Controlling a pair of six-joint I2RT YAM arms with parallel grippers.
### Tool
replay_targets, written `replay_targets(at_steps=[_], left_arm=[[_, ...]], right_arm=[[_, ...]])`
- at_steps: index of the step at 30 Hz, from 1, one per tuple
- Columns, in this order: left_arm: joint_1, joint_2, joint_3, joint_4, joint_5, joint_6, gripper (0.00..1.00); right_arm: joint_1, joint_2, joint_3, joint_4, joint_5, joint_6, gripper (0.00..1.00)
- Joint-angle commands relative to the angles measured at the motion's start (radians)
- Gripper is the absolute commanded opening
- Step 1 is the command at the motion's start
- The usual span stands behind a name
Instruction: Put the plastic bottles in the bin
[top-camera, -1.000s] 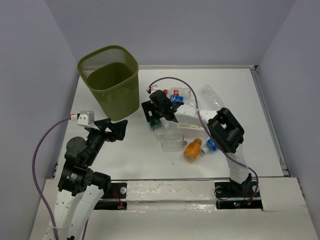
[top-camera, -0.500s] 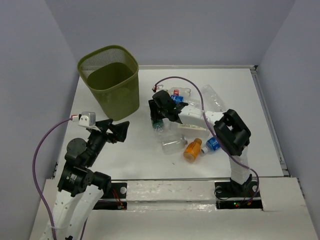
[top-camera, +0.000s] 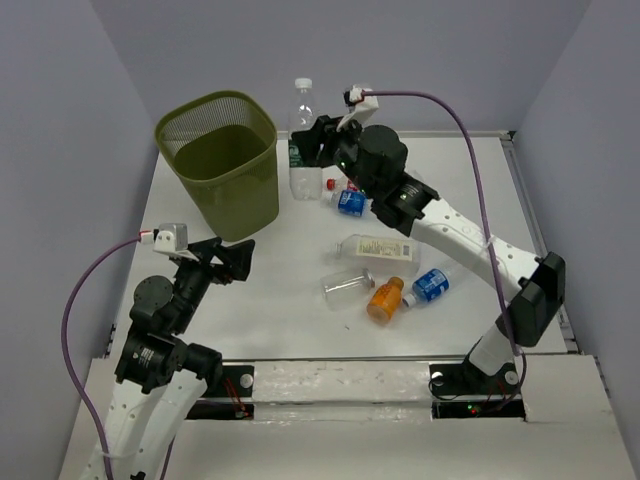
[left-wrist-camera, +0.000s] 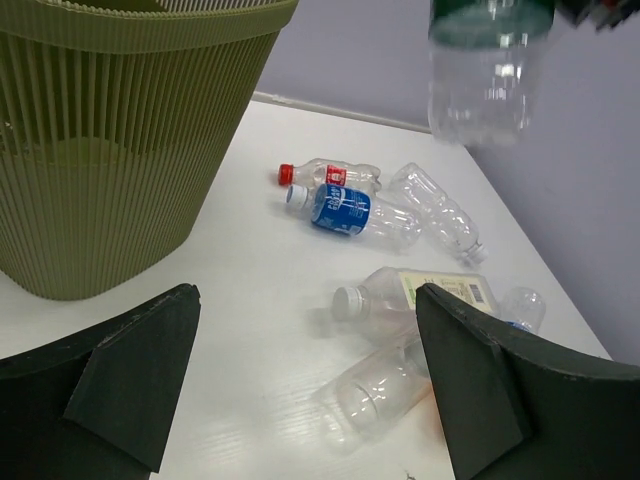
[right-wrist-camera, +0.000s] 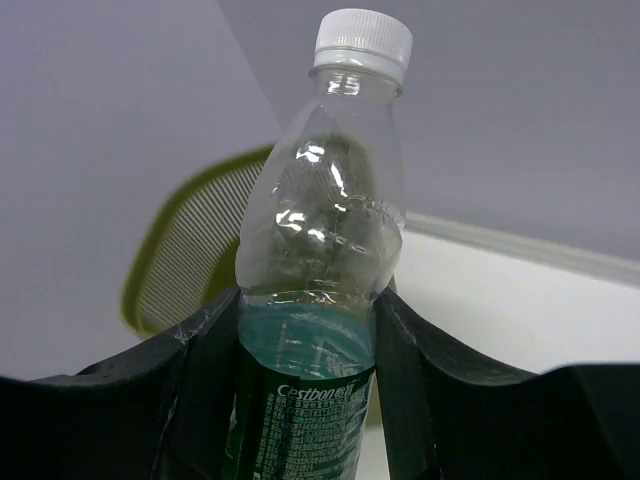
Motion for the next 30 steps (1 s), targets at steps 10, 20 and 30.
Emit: replay_targets(at_steps=[10,20,30], left_arm=[[-0.006,0.035,-0.003,0.028,-0.008,-0.011,0.99],[-0.004,0.078,-0.003,0.037,0.021,-0.003,0.99],[-0.006,0.196,-0.040,0.129,0.113,-0.110,0.99]], right_arm=[[0.008,0.567,0.711,0.376,-0.142,-0.102,0.46],[0.018,0.785,0.954,0.371,-0.164,-0.113,0.90],[-0.049,0.137,0.111,0.330,-0.162,-0.171,0.84]])
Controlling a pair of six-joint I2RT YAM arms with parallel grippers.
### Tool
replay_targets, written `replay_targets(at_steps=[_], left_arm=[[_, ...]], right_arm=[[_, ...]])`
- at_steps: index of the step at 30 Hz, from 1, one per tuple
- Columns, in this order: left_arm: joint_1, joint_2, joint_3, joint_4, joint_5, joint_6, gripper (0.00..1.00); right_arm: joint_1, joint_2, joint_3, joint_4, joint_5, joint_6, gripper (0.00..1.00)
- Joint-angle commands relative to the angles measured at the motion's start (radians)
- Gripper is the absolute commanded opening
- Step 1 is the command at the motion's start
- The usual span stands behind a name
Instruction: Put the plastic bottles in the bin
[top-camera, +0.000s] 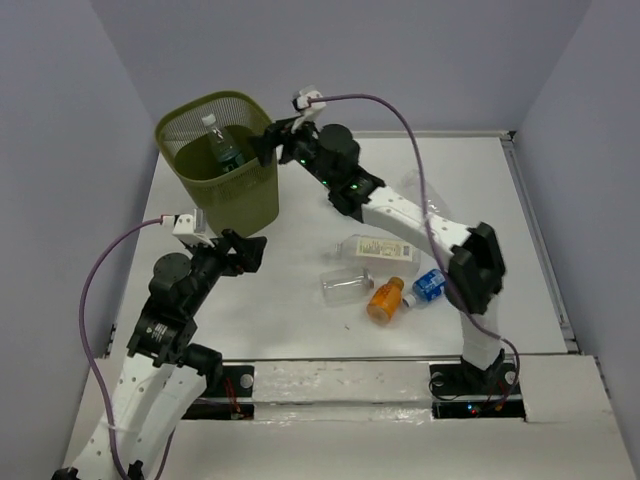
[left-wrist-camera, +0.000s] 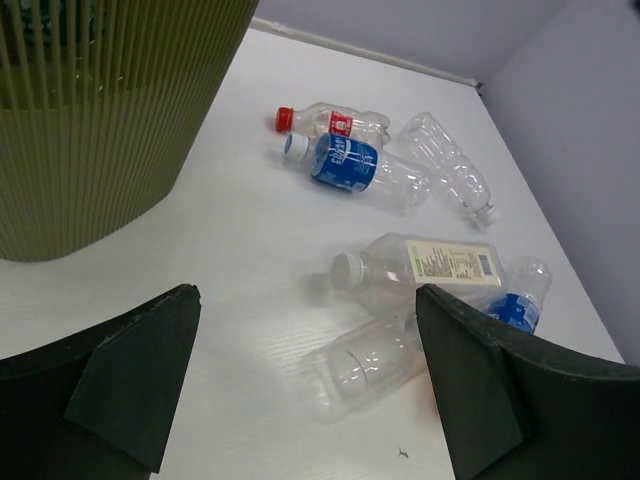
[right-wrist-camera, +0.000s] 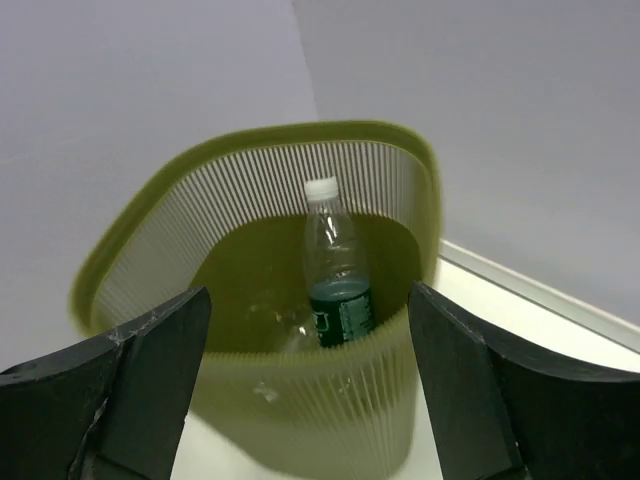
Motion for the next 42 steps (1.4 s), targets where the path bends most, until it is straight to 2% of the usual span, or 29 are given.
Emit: replay_targets(at_steps=[1,2,3,5,6,9,13,19,23,24,27,30,34,42], left_arm=[[-0.008,0.078,-0.042,0.136,0.091,-0.106,0.99],[-0.018,0.098,-0.057,0.171,0.110,-0.156,0.99],[-0.029,0.150,-0.062,0.207,0.114,-0.201,0.99],[-0.067,0.205,-0.067,0.263,0.099,-0.238,0.99],[-0.128,0.263,-0.064,0.281,0.080,-0.252,0.99],[-0.274,0.389,-0.025,0.315,-0.030,-0.252,0.99],[-0.386,0.497,0.021,0.321,-0.155,-0.226,0.99],[-0.540,0.654,0.091,0.306,-0.179,0.033,0.99],[-0.684,0.759,0.223,0.207,-0.363,0.198,0.99],[-0.706,0.783,0.246,0.193,-0.363,0.232,0.99],[-0.709,0.882,0.286,0.180,-0.337,0.350,0.99],[-0.709,0.929,0.306,0.153,-0.314,0.392,0.99],[-0.709,0.988,0.315,0.139,-0.242,0.406,0.99],[-0.709,1.051,0.320,0.143,-0.242,0.437,0.99]], right_arm=[[-0.070,-0.403,-0.360,0.073,-0.015,-0.004,0.82],[-0.122,-0.454,-0.495,0.032,-0.028,0.033,0.82],[-0.148,-0.548,-0.553,-0.040,-0.043,0.077,0.81],[-0.197,-0.630,-0.660,-0.119,-0.055,0.110,0.80],[-0.245,-0.702,-0.757,-0.154,-0.052,0.122,0.80],[-0.283,-0.799,-0.924,-0.310,-0.045,0.144,0.80],[-0.284,-0.901,-1.023,-0.475,-0.058,0.140,0.81],[-0.293,-1.052,-1.159,-0.536,0.007,0.167,0.83],[-0.293,-1.118,-1.207,-0.535,-0.002,0.194,0.83],[-0.293,-1.126,-1.216,-0.533,0.000,0.196,0.83],[-0.293,-1.175,-1.230,-0.527,0.020,0.203,0.83],[-0.293,-1.226,-1.247,-0.523,0.055,0.203,0.83],[-0.302,-1.301,-1.279,-0.513,0.086,0.206,0.83],[-0.302,-1.313,-1.305,-0.498,0.064,0.220,0.83]])
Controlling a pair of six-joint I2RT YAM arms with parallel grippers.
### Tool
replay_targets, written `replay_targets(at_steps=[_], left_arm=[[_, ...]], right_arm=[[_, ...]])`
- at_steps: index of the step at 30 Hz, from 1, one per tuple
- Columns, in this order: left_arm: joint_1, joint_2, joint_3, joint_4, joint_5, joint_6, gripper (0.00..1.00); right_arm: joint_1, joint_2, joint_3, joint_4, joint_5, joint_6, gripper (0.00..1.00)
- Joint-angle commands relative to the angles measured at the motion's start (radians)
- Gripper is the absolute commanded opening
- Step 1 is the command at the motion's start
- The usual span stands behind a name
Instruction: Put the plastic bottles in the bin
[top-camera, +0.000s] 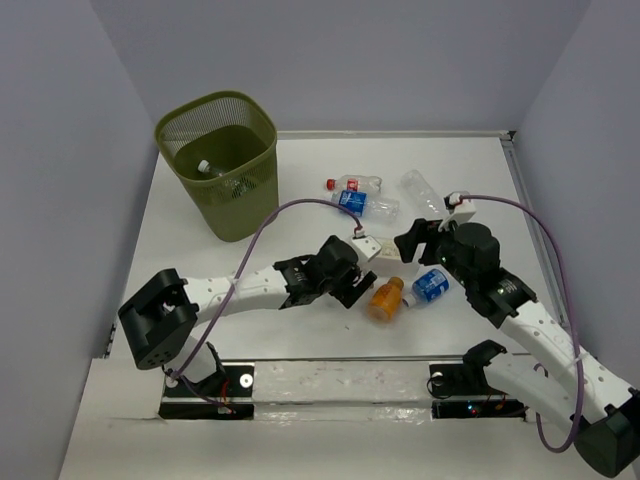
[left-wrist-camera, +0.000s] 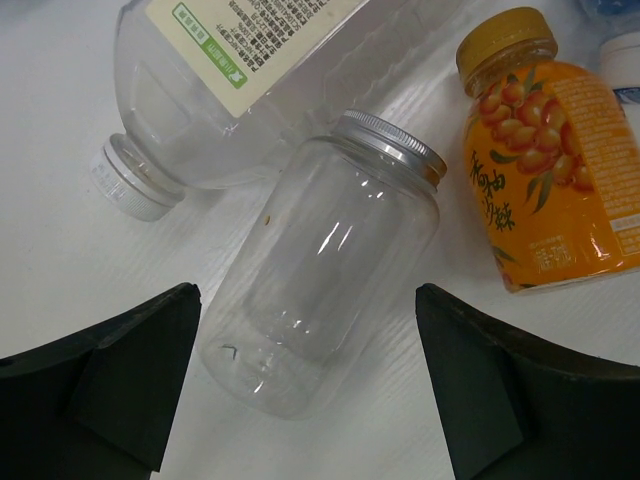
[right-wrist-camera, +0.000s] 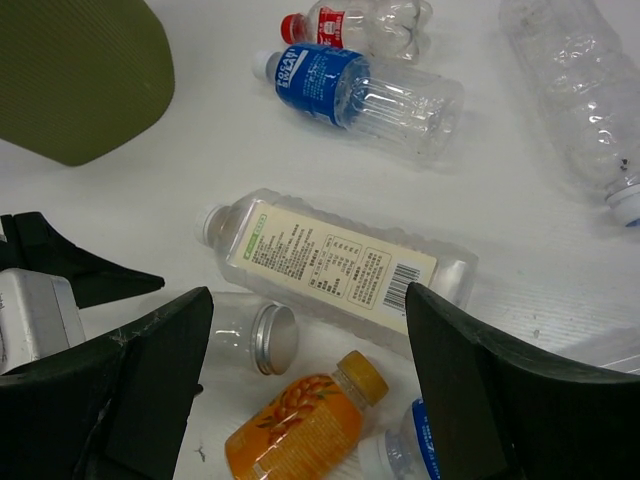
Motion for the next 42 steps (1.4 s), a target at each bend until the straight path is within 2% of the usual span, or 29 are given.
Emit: replay_targets(at_steps=[1,5,12,19,23,31,38,42], left_arm=[[0.000,0.031,0.037,-0.003,0.020,0.041,0.99],[0.000,0.095,0.052,-0.013,-0.019,0.040,0.99],[0.000,0.166,0.102,-0.082,0.008,0.030,0.98],[-0.023,0.166,0.098,-0.170,0.013,-0.032,0.74],[-0.058,0.160,0.092,-0.211,0.006,-0.074,0.65],[-0.078,-0.060,0.043,-0.225,-0.053,-0.137,0.61],[-0.077,-0.275,-0.007,-0.217,-0.075,-0.175,0.57],[-0.055,-0.406,0.014,-0.201,-0.096,-0.178,0.58]], right_arm=[[-0.006,-0.018,-0.015,0.047,0.006,0.012,0.83],[-0.006,-0.024,-0.021,0.056,-0.009,0.015,0.83],[-0.006,-0.011,-0.027,0.059,-0.023,0.019,0.85],[-0.006,0.058,-0.006,0.057,-0.031,0.038,0.92],[-0.006,0.114,0.043,0.073,-0.021,0.045,0.93],[-0.050,0.322,0.191,0.067,0.020,-0.024,0.93],[-0.277,0.609,0.482,-0.070,0.051,-0.168,0.94],[-0.321,0.841,0.640,-0.160,0.002,-0.248,0.96]])
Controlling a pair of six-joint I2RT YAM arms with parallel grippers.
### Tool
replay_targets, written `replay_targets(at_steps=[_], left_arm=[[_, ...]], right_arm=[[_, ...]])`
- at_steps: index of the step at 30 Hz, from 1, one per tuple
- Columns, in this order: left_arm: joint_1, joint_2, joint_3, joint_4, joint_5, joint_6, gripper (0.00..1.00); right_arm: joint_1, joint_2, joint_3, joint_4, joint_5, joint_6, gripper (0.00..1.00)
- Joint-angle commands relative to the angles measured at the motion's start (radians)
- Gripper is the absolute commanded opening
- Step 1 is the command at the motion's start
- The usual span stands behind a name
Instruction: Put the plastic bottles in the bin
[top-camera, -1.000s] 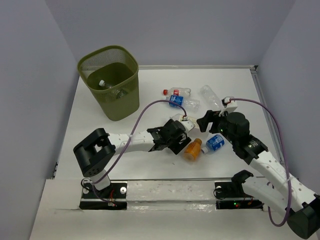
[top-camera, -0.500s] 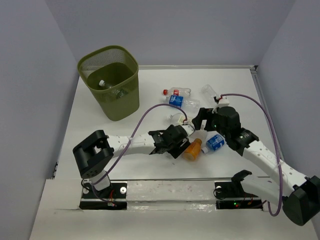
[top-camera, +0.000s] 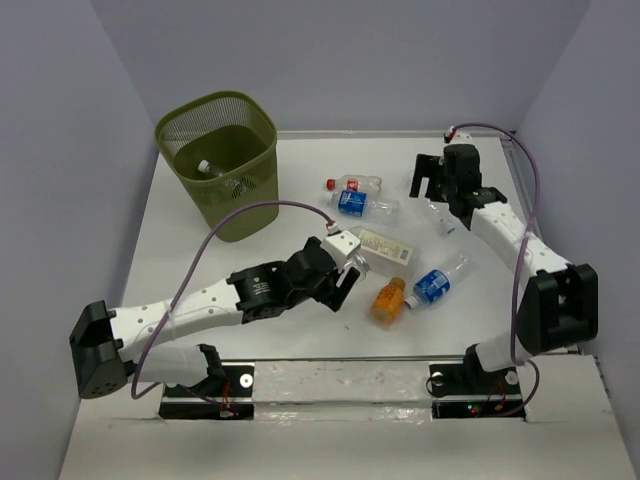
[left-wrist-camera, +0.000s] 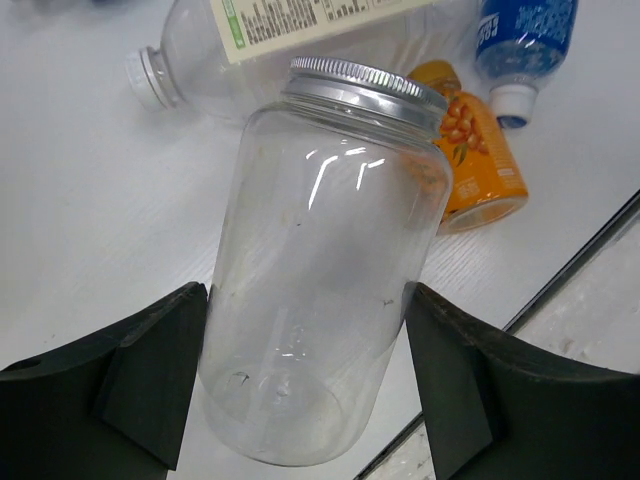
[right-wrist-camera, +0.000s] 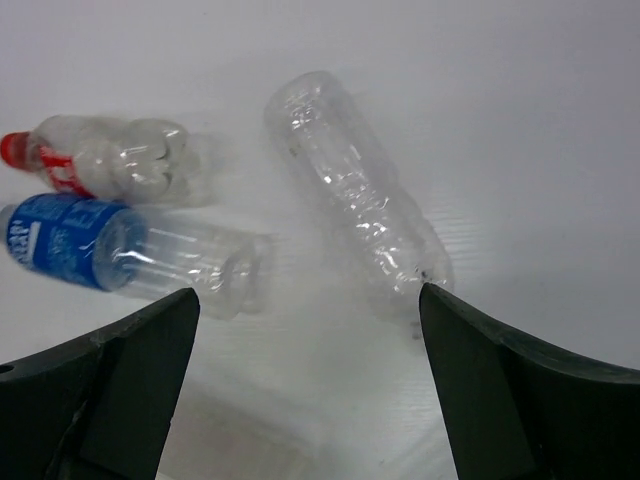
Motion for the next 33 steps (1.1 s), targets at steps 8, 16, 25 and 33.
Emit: replay_targets(at_steps=[8,16,25,33], left_arm=[[0.174,-0.214,0.170,0.048,-0.051,0.006,0.59],[0.386,-0.249,0.305,0.213,-0.083,-0.020,0.61],[0.668,-0.115,0.450,0.395,-0.155,-0.051,0.61],[0.925,0.022,0.489,0.480,-0.101,-0.137,0.61]], right_arm=[[-0.047,0.563,0.581,-0.363,-0.040,-0.321,1.00],[-0.076,0.725,0.736,-0.411,-0.001,-0.397,0.94],[-0.095,0.765,0.766,-0.354,0.045,-0.401,0.55],[-0.104,0.486,0.597,-0.130,0.055,-0.346,0.41]])
